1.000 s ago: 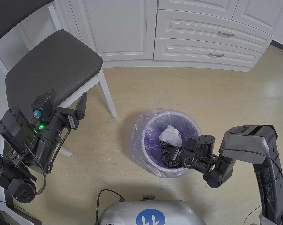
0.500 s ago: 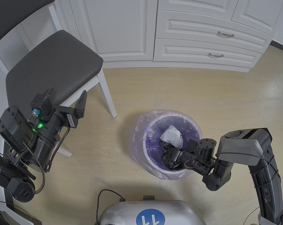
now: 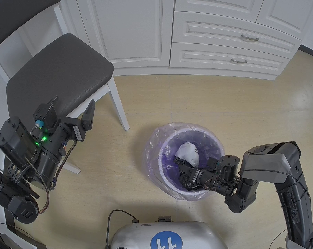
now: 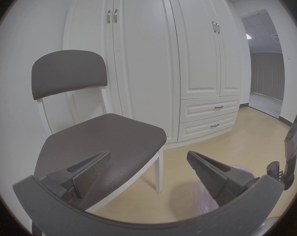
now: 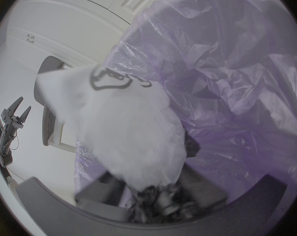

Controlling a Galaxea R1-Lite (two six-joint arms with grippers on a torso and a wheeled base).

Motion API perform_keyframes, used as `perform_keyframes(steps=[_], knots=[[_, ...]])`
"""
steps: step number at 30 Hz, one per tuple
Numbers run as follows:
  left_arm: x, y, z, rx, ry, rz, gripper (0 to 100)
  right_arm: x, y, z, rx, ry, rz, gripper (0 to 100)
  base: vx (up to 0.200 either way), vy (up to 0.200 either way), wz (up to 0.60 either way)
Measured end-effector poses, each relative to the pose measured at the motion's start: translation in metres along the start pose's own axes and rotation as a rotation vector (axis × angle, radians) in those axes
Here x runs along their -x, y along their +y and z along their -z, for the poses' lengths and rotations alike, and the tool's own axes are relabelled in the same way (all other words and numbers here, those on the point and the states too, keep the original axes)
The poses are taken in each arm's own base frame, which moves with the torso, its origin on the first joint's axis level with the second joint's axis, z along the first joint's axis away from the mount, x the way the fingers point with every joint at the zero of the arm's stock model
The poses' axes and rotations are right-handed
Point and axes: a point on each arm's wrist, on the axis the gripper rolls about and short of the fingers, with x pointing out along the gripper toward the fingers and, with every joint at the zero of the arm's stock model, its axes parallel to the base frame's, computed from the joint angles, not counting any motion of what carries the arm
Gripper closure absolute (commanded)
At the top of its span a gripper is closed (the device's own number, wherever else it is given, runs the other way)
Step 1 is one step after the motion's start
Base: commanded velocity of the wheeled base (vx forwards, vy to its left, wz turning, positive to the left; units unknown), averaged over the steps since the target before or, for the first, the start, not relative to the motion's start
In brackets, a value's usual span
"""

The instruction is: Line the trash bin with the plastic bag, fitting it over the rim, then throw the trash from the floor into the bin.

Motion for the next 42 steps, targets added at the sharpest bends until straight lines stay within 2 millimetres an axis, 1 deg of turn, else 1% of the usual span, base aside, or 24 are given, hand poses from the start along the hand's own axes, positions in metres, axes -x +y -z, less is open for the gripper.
perform_keyframes(steps=[9,18,31,38,42], knots=[[0.0,0.001,0.0,0.0,-0.001,-0.003,0,0.0,0.001,-0.001,0.001,-0.001,-0.001,0,0.0,0.0,0.0],[-0.001,0.001,0.0,-0.001,-0.001,-0.005,0,0.003,0.009,-0.011,0.0,-0.021,-0.018,0,0.0,0.0,0.0],[-0.002,0.0,0.004,-0.002,0.013,-0.001,0,0.018,0.04,-0.046,0.016,-0.102,-0.069,0,0.0,0.0,0.0],[-0.003,-0.006,0.011,-0.003,0.035,0.016,0,0.038,0.057,-0.073,0.041,-0.167,-0.093,0,0.0,0.0,0.0],[-0.003,-0.008,0.015,-0.006,0.05,0.025,0,0.051,0.062,-0.091,0.07,-0.212,-0.092,0,0.0,0.0,0.0]])
